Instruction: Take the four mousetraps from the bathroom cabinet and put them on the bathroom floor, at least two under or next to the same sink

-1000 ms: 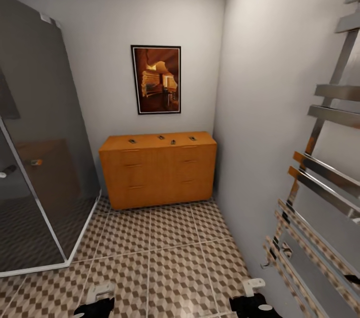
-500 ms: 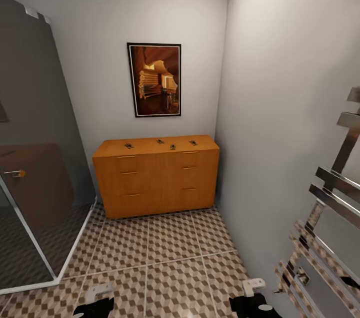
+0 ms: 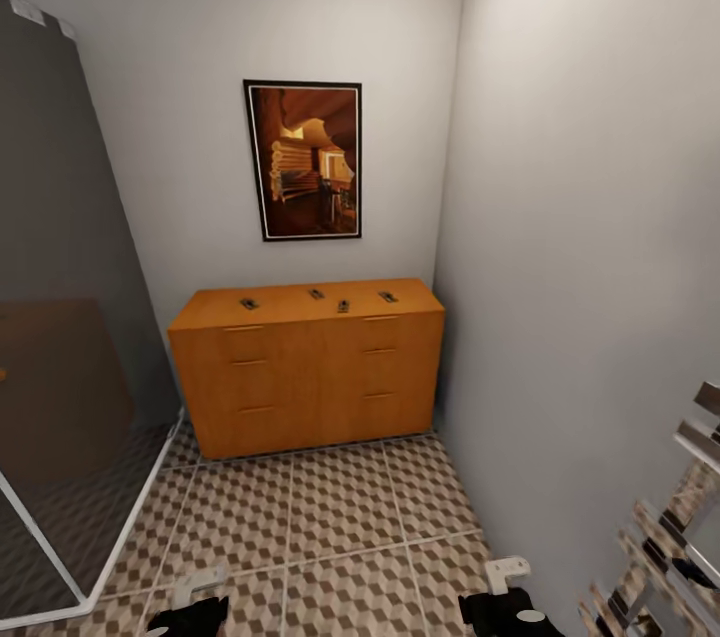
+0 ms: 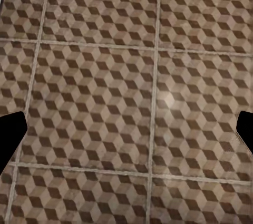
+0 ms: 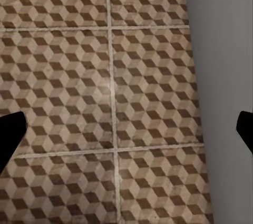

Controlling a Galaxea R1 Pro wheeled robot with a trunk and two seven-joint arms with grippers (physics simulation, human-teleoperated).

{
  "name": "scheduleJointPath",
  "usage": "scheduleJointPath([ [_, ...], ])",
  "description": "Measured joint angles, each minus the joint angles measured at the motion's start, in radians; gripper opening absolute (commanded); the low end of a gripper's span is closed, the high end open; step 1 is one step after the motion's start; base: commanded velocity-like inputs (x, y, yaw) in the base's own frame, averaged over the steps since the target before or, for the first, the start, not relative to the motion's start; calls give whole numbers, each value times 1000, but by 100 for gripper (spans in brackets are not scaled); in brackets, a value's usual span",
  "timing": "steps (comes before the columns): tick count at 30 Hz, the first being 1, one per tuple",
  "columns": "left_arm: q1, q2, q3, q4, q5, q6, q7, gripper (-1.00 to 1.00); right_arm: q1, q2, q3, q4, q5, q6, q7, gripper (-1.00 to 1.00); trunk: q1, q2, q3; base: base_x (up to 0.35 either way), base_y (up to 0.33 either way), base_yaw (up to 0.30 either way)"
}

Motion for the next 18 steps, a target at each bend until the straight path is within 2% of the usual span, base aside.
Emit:
scheduleJointPath([
  [18, 0, 1, 0, 0, 0, 0, 0, 100, 0, 0, 0, 0, 1, 0, 0, 100, 0, 0, 0, 323, -168, 0],
])
